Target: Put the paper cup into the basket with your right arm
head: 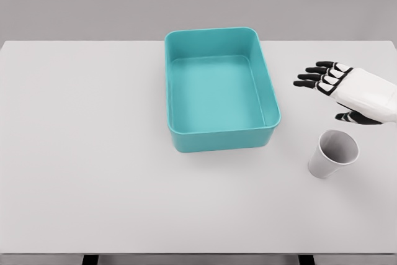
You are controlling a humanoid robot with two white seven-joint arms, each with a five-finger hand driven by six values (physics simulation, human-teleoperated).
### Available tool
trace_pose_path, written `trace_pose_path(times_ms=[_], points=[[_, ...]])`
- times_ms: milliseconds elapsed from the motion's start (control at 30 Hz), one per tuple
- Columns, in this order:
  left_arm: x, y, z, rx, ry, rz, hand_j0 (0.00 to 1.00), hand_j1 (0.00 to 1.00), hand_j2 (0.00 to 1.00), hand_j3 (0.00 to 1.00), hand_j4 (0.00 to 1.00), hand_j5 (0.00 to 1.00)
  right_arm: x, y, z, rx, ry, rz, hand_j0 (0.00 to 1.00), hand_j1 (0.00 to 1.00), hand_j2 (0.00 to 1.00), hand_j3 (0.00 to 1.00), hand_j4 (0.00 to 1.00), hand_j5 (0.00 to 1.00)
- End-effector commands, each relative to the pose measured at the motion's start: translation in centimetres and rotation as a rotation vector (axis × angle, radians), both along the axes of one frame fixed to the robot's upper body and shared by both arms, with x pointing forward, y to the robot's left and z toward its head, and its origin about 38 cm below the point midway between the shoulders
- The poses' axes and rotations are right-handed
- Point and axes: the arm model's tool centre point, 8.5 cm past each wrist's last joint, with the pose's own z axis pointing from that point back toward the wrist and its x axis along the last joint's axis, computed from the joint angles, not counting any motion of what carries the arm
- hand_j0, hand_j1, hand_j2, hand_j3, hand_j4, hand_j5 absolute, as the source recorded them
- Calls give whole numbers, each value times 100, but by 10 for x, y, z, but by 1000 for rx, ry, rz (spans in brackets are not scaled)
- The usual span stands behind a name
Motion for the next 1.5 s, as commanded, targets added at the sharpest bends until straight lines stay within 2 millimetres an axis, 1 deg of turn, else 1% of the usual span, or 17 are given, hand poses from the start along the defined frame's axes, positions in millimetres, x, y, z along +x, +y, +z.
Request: trace_pose_path(times_ms=[0,67,233,300,333,400,533,600,733,800,867,933,1000,1167,1267,1400,1467], points=[[0,0,0,0,0,0,100,100,100,100,100,100,0,-1,1,-4,5,-3,100,100,100,100,100,100],[0,0,0,0,0,0,100,100,100,100,100,100,1,-2,3,-11,5,-4,100,100,100,100,100,100],[0,0,0,0,0,0,100,100,100,100,100,100,3,-27,44,5,-116,-80,100,100,100,100,100,100],[0,0,0,0,0,0,100,100,100,100,100,100,-4,-25,57,321,-23,-17,100,100,100,100,100,100],[0,0,0,0,0,0,100,100,100,100,100,100,-7,-27,62,384,40,15,100,100,100,100,100,100],[0,0,0,0,0,0,100,100,100,100,100,100,-14,-23,62,476,205,117,100,100,100,100,100,100],[0,0,0,0,0,0,100,100,100,100,100,100,-19,-29,45,611,350,87,100,100,100,100,100,100],[0,0,0,0,0,0,100,100,100,100,100,100,-21,-36,51,717,379,95,100,100,100,100,100,100],[0,0,0,0,0,0,100,100,100,100,100,100,-13,-56,60,855,480,-45,100,100,100,100,100,100],[0,0,0,0,0,0,100,100,100,100,100,100,-10,-57,49,894,569,-105,100,100,100,100,100,100],[0,0,0,0,0,0,100,100,100,100,100,100,-14,-59,35,894,614,-138,100,100,100,100,100,100],[0,0,0,0,0,0,100,100,100,100,100,100,-21,-61,14,892,678,-179,100,100,100,100,100,100],[0,0,0,0,0,0,100,100,100,100,100,100,-28,-63,3,878,709,-201,100,100,100,100,100,100],[0,0,0,0,0,0,100,100,100,100,100,100,-33,-71,2,789,752,-241,100,100,100,100,100,100],[0,0,0,0,0,0,100,100,100,100,100,100,-43,-70,-11,748,792,-236,100,100,100,100,100,100],[0,0,0,0,0,0,100,100,100,100,100,100,-49,-72,-16,722,811,-239,100,100,100,100,100,100],[0,0,0,0,0,0,100,100,100,100,100,100,-50,-76,-24,725,827,-259,100,100,100,100,100,100]])
